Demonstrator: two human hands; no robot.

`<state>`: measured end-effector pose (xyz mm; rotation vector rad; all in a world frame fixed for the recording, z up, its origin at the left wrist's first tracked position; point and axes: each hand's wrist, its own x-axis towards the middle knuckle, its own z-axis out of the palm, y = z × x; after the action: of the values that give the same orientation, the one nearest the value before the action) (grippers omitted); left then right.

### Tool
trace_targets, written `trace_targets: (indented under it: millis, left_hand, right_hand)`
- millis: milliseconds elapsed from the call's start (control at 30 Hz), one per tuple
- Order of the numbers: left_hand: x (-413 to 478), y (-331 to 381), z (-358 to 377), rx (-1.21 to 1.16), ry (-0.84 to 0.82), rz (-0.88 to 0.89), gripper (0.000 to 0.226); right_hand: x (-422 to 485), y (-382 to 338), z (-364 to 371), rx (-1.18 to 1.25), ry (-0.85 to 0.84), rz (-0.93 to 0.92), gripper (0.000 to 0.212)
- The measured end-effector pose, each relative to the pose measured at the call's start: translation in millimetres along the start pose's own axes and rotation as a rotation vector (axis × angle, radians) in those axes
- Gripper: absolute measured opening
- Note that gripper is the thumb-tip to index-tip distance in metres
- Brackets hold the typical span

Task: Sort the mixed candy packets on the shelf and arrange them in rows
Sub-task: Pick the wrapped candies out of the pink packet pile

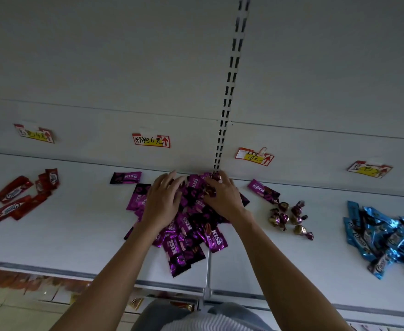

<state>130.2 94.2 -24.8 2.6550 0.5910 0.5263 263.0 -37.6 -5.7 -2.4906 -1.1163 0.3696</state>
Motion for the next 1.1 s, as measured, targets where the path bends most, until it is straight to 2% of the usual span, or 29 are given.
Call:
trace_targets:
  millis: [133,367,500,600,733,867,1000,1100]
  left_hand:
    - [5,-6,-1,0.042,-0.118,0.015,0.044]
    - [0,-11,-2,0.074,-0.020,0.017,0.032]
    - [-1,-16,0,0.040,0.015,0.055,0.036]
    - [6,-19,-1,0.035,-0.006,0.072,0.044]
    - [19,-18,-3,0.028,-0.092,-0.018,0.033]
    - [17,-17,-9,-0.017,0.030,-0.006,0.021]
    - [7,11,-18,-0.162,0.186,0.037,0.027]
    - [-8,49,-23,-0.320,0.176,0.036,0.036]
  right_hand:
    - [-2,-1,0,0.142,0.078,0.012,0.042]
    - [-3,-2,-3,0.144,0.150,0.074,0.034]
    - [-1,-2,0,0.135,0.177,0.101,0.042]
    - [4,-4,1,0.071,0.126,0.133,0.052]
    - [4,-4,2,0.082,0.151,0.144,0.045]
    - [-7,2,-2,0.187,0.247,0.073,0.042]
    - [-27,5,-12,0.284,0.339,0.061,0.043]
    - [-53,10,-23,0.366,0.451,0.091,0.042]
